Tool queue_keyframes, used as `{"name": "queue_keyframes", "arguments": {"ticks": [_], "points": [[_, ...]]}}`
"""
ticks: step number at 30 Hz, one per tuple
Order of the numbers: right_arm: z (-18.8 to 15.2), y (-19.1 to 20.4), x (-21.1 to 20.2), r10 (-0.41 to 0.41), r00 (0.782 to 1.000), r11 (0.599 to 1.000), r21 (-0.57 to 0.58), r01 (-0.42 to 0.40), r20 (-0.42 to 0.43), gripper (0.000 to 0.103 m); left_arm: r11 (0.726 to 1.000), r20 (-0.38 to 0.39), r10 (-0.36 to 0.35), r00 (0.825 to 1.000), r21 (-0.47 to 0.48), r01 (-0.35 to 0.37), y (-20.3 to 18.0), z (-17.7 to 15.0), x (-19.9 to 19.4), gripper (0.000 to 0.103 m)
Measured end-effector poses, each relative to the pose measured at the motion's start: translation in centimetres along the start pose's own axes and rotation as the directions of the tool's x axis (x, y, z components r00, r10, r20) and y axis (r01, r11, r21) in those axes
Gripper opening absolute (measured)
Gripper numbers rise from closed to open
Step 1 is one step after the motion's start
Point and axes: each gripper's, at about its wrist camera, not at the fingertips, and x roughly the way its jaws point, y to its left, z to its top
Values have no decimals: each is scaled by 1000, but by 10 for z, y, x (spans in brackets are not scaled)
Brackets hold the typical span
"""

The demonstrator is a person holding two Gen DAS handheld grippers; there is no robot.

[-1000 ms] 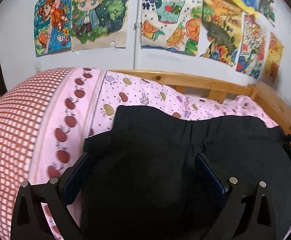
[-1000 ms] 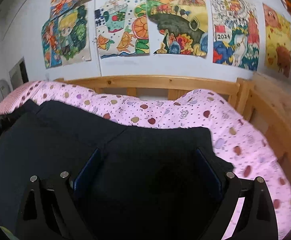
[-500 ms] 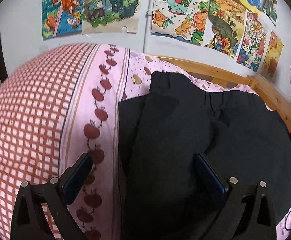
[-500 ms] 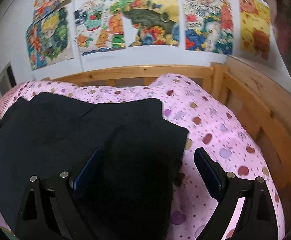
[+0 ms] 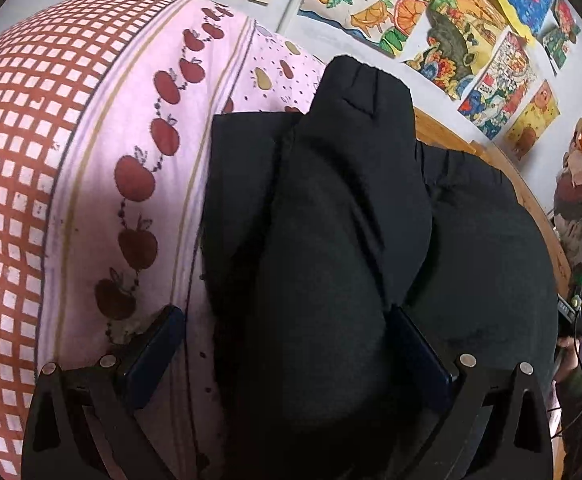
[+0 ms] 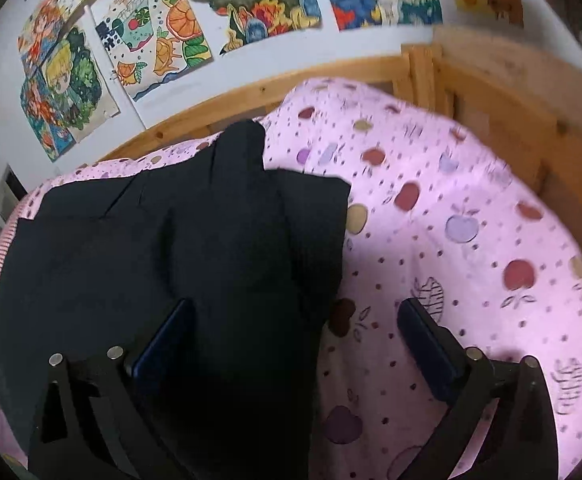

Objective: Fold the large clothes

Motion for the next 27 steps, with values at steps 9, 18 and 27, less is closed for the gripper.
{"name": "queue_keyframes", "arguments": {"ticks": [9, 18, 27], "points": [[-19, 11, 18, 199, 979, 976, -79, -201, -34, 102, 1000, -3, -1, 1000, 28, 1, -5, -3, 3, 103], [-29, 15, 28, 212, 977, 973, -91, -214, -31, 102, 998, -26, -60, 998, -38, 59, 8, -7, 9, 103], [-27, 14, 29, 211, 977, 973, -88, -214, -39, 102, 996, -49, -86, 995, -42, 84, 12, -7, 11, 103]]}}
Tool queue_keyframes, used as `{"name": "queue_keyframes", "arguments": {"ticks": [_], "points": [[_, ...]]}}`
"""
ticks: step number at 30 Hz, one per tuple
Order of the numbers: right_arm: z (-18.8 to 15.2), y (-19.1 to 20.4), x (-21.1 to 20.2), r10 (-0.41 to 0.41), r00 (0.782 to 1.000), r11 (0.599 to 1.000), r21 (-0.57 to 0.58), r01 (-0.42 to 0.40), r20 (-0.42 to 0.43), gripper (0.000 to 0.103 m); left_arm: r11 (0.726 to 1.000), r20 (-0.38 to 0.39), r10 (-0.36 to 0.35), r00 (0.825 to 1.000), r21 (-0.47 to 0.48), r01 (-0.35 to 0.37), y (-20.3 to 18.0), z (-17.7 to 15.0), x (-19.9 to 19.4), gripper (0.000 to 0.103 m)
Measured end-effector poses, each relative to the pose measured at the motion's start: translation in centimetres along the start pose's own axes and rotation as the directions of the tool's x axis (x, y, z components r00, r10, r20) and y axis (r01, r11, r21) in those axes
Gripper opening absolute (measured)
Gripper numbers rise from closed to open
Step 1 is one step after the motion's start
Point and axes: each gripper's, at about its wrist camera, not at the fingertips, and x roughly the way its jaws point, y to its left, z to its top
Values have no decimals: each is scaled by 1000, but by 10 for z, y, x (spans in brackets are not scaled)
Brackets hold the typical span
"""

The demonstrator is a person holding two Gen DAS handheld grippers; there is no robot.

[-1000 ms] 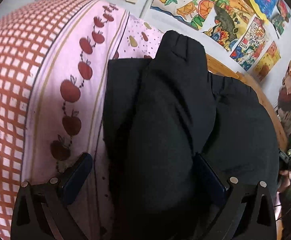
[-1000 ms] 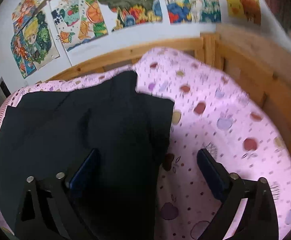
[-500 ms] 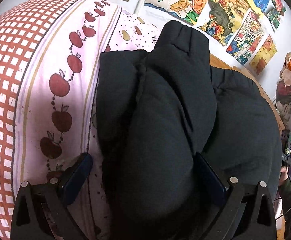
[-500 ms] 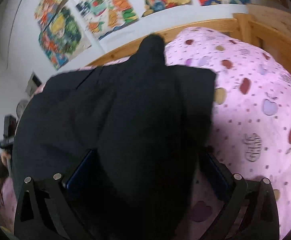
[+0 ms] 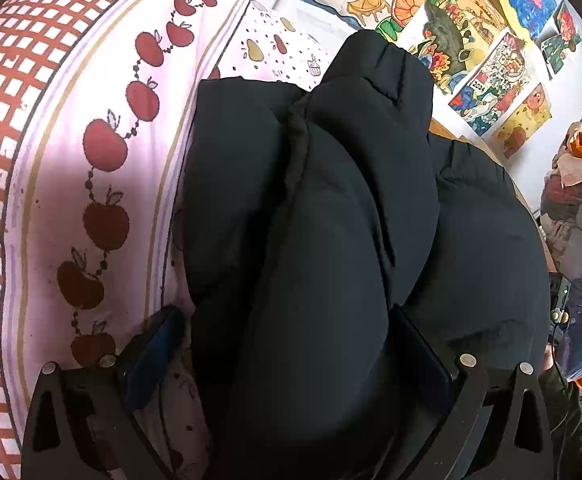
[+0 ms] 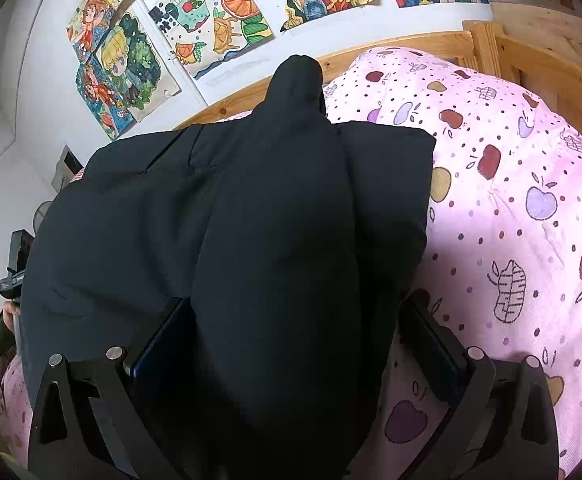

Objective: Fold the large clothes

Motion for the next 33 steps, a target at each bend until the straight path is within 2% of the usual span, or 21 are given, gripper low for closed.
{"name": "queue_keyframes", "arguments": {"ticks": [4, 11, 18, 22, 24, 26, 28, 29, 31, 33], "points": [[-1, -5, -2, 6, 1000, 1000, 6, -6, -4, 102, 1000, -10, -10, 1000, 5, 10, 1, 1, 0, 103], [2, -2, 0, -25, 999, 1000, 15, 26, -38, 102, 998, -77, -70, 995, 0, 70, -2, 5, 4, 103], [11, 20, 3, -132, 987, 991, 16, 134, -92, 102, 1000, -55, -17, 998, 2, 17, -13, 4, 2, 103], [8, 28, 5, -139, 986, 990, 14, 140, -92, 101, 1000, -60, -10, 998, -2, 10, -15, 6, 2, 103], [7, 26, 3, -109, 990, 993, 42, 113, -88, 91, 1000, -70, -20, 997, -6, 20, -15, 8, 2, 98], [5, 26, 0, -105, 991, 991, 79, 111, -80, 83, 999, -68, -40, 997, -14, 39, -16, 10, -2, 89], [5, 30, -2, -99, 992, 989, 100, 107, -78, 71, 998, -65, -53, 996, -21, 52, -14, 11, -6, 76], [6, 31, -4, -102, 992, 987, 119, 110, -74, 64, 998, -63, -55, 997, -22, 54, -14, 11, -8, 74], [8, 34, -5, -121, 990, 983, 133, 130, -72, 59, 999, -54, -48, 997, -13, 47, -18, 11, -12, 62], [7, 40, -6, -145, 987, 981, 124, 152, -64, 49, 1000, -41, -16, 999, 11, 16, -28, 10, -18, 54]]}}
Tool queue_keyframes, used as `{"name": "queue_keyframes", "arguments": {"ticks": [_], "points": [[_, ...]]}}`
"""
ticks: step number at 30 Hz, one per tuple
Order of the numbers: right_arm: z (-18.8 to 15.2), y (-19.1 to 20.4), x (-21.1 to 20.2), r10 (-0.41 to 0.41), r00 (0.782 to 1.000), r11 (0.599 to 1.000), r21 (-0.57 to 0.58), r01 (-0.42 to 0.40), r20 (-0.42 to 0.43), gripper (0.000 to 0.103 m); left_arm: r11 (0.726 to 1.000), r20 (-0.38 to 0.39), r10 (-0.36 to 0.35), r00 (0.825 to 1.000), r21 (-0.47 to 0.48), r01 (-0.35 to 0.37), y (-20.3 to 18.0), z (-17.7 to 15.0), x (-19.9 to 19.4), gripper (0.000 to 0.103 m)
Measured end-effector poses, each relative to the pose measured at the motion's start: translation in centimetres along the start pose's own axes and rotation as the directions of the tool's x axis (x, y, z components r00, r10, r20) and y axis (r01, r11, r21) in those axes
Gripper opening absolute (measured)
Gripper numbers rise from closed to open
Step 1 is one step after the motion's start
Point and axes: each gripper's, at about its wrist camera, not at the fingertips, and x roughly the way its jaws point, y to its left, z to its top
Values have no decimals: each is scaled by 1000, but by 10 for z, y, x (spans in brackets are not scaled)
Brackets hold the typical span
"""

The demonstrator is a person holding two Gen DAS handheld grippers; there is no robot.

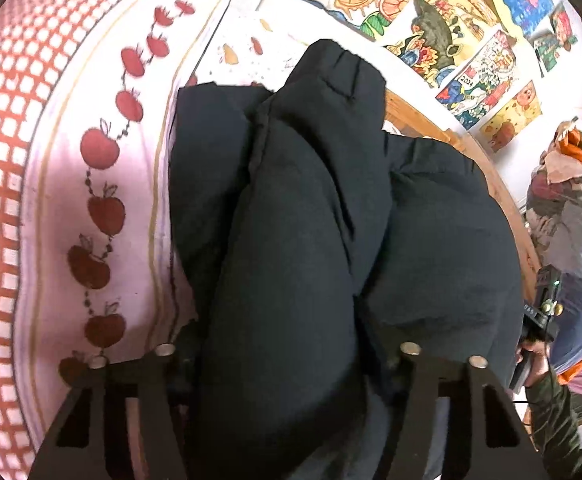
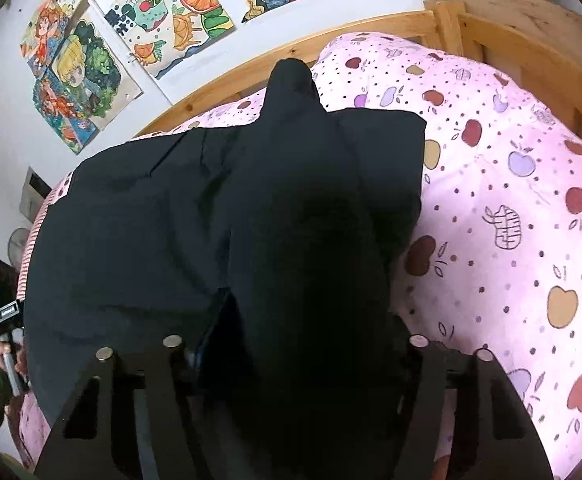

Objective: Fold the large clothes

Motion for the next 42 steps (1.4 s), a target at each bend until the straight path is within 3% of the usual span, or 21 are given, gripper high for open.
{"name": "queue_keyframes", "arguments": {"ticks": [1, 2, 3, 6, 9, 11, 14, 16, 18, 20, 23, 26, 31, 37, 42], "points": [[0, 4, -3, -13, 1000, 1000, -7, 13, 11, 46, 1000, 7, 19, 1000, 18, -19, -6, 0, -3, 49], [-1, 7, -5, -1, 1000, 1000, -6, 2, 13, 34, 999, 12, 31, 999, 34, -31, -9, 0, -7, 47], [-2, 8, -9, 0, 1000, 1000, -1, 0, 20, 28, 998, 21, 43, 999, 50, -44, -15, 0, -10, 41], [-2, 16, -20, -16, 999, 1000, -10, 16, 36, 20, 996, 46, 52, 998, 76, -56, -25, 0, -23, 30], [7, 27, -37, -3, 997, 1000, -16, 4, 80, 16, 993, 62, 64, 996, 93, -69, -35, 1, -35, 27], [10, 35, -52, 4, 994, 999, -44, 1, 108, 16, 982, 84, 91, 992, 159, -103, -50, -4, -42, 26], [11, 50, -65, -16, 994, 993, -113, 29, 112, 16, 931, 134, 185, 974, 294, -217, -75, -22, -43, 26], [11, 57, -70, -23, 993, 990, -133, 38, 113, 16, 904, 155, 228, 961, 333, -268, -89, -30, -39, 26], [11, 61, -74, -26, 992, 989, -140, 43, 121, 16, 895, 164, 245, 956, 341, -288, -95, -33, -41, 24], [10, 62, -80, -14, 990, 990, -134, 33, 139, 15, 913, 160, 212, 964, 318, -254, -96, -31, -50, 21], [6, 57, -93, 42, 986, 995, -96, -27, 161, 15, 961, 133, 99, 986, 245, -129, -82, -23, -69, 18], [3, 60, -106, 67, 981, 995, -85, -52, 181, 15, 980, 152, 35, 988, 188, -64, -73, -16, -94, 17], [-2, 89, -121, 94, 977, 988, -138, -68, 191, 14, 981, 202, 42, 978, 178, -79, -74, -19, -128, 16], [-8, 104, -126, 117, 978, 982, -168, -88, 170, 14, 974, 189, 91, 978, 188, -127, -64, -36, -139, 17], [-25, 98, -98, 30, 994, 990, -140, -16, 102, 14, 974, 127, 139, 982, 165, -159, -42, -50, -113, 17]]}}
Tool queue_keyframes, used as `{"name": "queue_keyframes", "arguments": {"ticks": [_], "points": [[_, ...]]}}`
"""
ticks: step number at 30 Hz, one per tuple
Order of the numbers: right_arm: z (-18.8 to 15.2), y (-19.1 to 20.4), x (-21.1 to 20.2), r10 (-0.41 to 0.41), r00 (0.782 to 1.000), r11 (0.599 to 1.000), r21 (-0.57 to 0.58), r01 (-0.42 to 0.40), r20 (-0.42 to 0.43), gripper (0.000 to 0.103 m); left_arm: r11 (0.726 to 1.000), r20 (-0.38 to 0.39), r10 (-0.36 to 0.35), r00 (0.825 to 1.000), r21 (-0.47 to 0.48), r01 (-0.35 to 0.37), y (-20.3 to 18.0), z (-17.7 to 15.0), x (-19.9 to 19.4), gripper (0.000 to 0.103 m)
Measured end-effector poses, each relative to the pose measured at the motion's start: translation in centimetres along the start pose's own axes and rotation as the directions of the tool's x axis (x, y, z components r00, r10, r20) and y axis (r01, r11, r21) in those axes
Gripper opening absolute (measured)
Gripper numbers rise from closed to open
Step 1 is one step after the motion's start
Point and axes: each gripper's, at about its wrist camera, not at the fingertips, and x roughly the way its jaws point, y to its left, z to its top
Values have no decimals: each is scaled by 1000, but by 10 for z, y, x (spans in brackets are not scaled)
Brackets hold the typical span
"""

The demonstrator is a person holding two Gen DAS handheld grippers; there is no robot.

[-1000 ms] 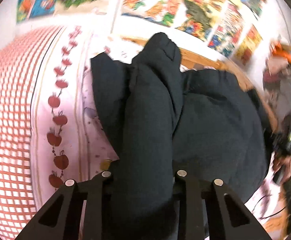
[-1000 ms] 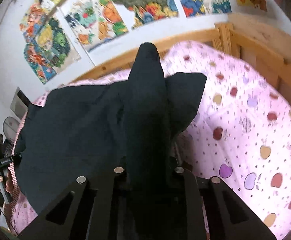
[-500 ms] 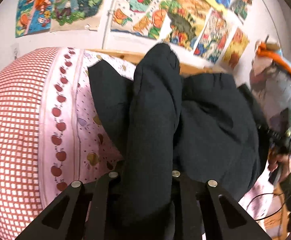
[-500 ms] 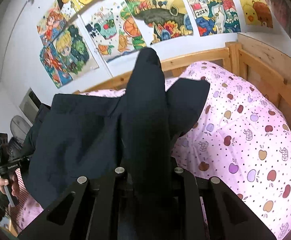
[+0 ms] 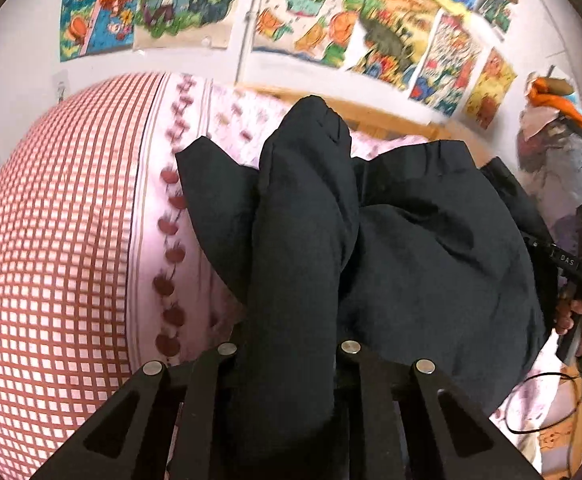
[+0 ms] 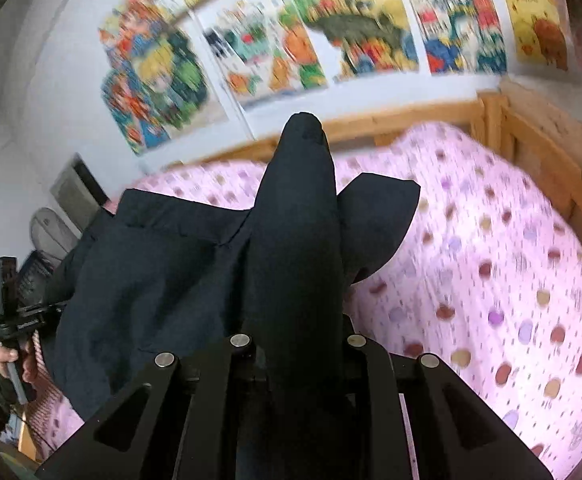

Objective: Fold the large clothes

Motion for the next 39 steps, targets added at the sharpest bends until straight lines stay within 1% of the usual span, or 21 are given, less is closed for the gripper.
{"name": "queue_keyframes", "arguments": {"ticks": [2, 4, 5, 7, 8, 9, 10, 12, 13, 14, 15, 16, 17, 19, 21, 23, 26, 29, 32, 35, 39], "points": [[-5, -1, 7, -48, 999, 999, -7, 47, -8, 17, 1000, -6, 18, 1000, 13, -18, 1, -1, 6, 18], [-5, -2, 8, -69, 998, 998, 0, 69, -10, 19, 1000, -16, 17, 1000, 21, -17, 3, 0, 8, 22], [-5, -1, 8, -83, 996, 996, 4, 84, -15, 23, 1000, -23, 12, 1000, 17, -12, 5, 1, 8, 23], [-4, 0, 11, -106, 994, 994, 16, 107, -38, 40, 1000, -29, 2, 1000, -6, -2, 9, 2, 10, 31], [-5, 0, 13, -113, 992, 993, 23, 115, -51, 60, 1000, -34, 0, 999, -19, -1, 13, 1, 12, 34], [-7, 1, 15, -123, 991, 992, 30, 125, -56, 71, 1000, -41, 3, 999, -30, -4, 18, -2, 13, 42], [-9, 2, 17, -144, 988, 989, 33, 146, -61, 72, 999, -58, 12, 998, -47, -14, 22, -2, 15, 59], [-12, 5, 19, -187, 981, 982, 20, 188, -55, 75, 996, -73, 53, 996, -72, -58, 28, -6, 11, 80], [-15, 7, 19, -195, 980, 981, 13, 195, -39, 76, 994, -63, 66, 996, -87, -71, 30, -7, 6, 82], [-16, 8, 18, -197, 980, 980, 12, 197, -30, 82, 992, -58, 76, 995, -101, -82, 31, -8, 1, 84], [-17, 9, 17, -195, 980, 981, 10, 195, -24, 90, 988, -55, 95, 994, -114, -101, 32, -8, -2, 92], [-18, 10, 15, -178, 984, 984, 8, 178, -19, 92, 982, -38, 126, 991, -135, -130, 32, -9, -8, 100], [-19, 10, 12, -168, 986, 986, 6, 168, -14, 92, 976, -7, 154, 988, -156, -153, 31, -10, -15, 102], [-19, 10, 7, -160, 987, 987, 2, 160, 1, 95, 968, 41, 182, 982, -184, -171, 26, -13, -27, 103], [-23, 10, -1, -160, 987, 987, 4, 160, 23, 101, 967, 82, 179, 980, -198, -160, 18, -15, -38, 103], [-27, 10, -10, -162, 986, 987, -2, 162, 49, 101, 965, 123, 193, 973, -202, -166, 9, -18, -49, 103], [-30, 13, -23, -164, 983, 986, -13, 166, 80, 101, 960, 153, 240, 959, -185, -211, -10, -24, -60, 103], [-35, 20, -38, -161, 980, 986, -20, 164, 117, 101, 962, 179, 246, 953, -167, -217, -28, -26, -67, 103], [-45, 28, -57, -120, 979, 992, -26, 126, 163, 101, 969, 224, 233, 946, -138, -206, -46, -31, -78, 103], [-56, 41, -73, -80, 972, 994, -52, 94, 220, 101, 972, 312, 236, 921, -93, -217, -64, -43, -93, 103], [-68, 64, -91, -81, 957, 989, -100, 113, 277, 101, 964, 355, 263, 897, -66, -256, -82, -58, -108, 103]]}}
